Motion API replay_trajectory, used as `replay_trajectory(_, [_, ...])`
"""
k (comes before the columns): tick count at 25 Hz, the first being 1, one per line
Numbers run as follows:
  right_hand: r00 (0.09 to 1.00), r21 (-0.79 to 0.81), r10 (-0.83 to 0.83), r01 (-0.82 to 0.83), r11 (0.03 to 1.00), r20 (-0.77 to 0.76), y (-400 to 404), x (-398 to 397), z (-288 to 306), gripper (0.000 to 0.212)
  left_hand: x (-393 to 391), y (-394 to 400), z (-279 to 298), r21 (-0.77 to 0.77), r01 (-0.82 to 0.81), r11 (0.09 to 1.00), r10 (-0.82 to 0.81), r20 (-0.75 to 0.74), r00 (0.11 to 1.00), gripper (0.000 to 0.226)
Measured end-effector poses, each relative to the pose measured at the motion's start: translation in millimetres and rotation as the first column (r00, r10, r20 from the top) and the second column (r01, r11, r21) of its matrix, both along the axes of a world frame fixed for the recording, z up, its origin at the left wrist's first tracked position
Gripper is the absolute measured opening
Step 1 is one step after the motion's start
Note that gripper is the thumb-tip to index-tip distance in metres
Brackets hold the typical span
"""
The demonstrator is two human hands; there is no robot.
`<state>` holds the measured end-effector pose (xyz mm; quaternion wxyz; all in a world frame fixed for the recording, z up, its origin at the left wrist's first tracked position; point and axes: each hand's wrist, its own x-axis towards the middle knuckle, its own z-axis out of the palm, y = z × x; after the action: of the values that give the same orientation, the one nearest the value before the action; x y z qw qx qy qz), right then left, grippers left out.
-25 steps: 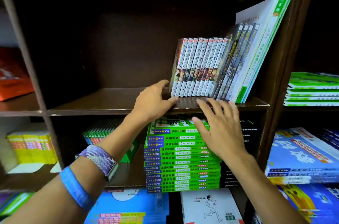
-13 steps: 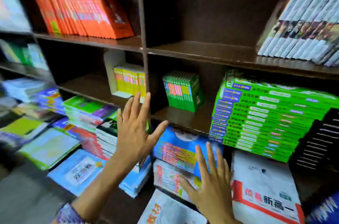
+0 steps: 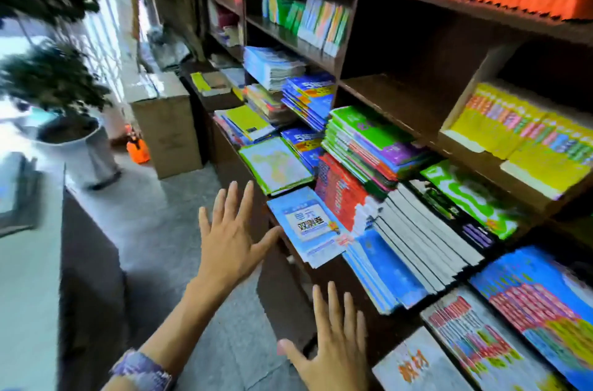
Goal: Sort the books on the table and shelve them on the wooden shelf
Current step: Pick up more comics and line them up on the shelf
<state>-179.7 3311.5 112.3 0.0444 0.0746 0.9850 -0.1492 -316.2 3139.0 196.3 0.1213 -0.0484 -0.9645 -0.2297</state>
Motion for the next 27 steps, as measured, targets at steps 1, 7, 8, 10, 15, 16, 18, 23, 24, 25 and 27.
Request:
replay_trajectory(1, [0.999,0.016,0.044,-0.045,0.999,0.028,-27,-11,-5,0.112,-4,-32,-12,0.006,-0.052,0.999,0.052,0.018,0.998,0.100])
replay_trajectory(7, [0.918,0.106,0.380,-0.391,0.914,0.109,-147,-59,-26,0.104,12,-174,-67,-0.026,-0.364,0.931,0.364,0.155,0.919,0.100])
replay_trajectory(8, [0.889,0.112,0.445,-0.456,0.883,0.111,-165,-66,-31,0.104,17,-193,-75,-0.025,-0.419,0.908,0.417,0.180,0.891,0.101])
replay_trajectory(10, [0.817,0.116,0.558,-0.574,0.811,0.146,-196,-78,-42,0.103,29,-222,-89,-0.016,-0.520,0.854,0.509,0.226,0.830,0.101])
replay_trajectory(15, [0.573,0.020,0.804,-0.816,0.577,0.162,-253,-102,-66,0.098,58,-260,-124,-0.081,-0.709,0.700,0.701,0.271,0.660,0.094])
replay_trajectory(16, [0.517,0.012,0.841,-0.853,0.522,0.160,-260,-106,-75,0.096,65,-264,-133,-0.085,-0.755,0.650,0.741,0.295,0.604,0.093])
replay_trajectory(18, [0.417,-0.014,0.890,-0.904,0.427,0.183,-271,-111,-89,0.095,83,-269,-150,-0.049,-0.841,0.539,0.800,0.341,0.493,0.093])
replay_trajectory(23, [0.178,-0.103,0.920,-0.969,0.226,0.348,-289,-116,-123,0.095,134,-268,-181,0.032,-0.924,0.381,0.813,0.464,0.352,0.091])
replay_trajectory(24, [0.160,-0.088,0.920,-0.975,0.204,0.358,-297,-114,-127,0.094,147,-272,-186,0.059,-0.943,0.328,0.813,0.491,0.313,0.089])
replay_trajectory(25, [0.137,-0.076,0.922,-0.981,0.176,0.362,-307,-109,-131,0.094,161,-278,-191,0.081,-0.960,0.268,0.812,0.517,0.271,0.088])
replay_trajectory(27, [0.099,-0.087,0.937,-0.987,0.136,0.334,-333,-100,-137,0.089,189,-292,-200,0.128,-0.981,0.145,0.809,0.555,0.192,0.086])
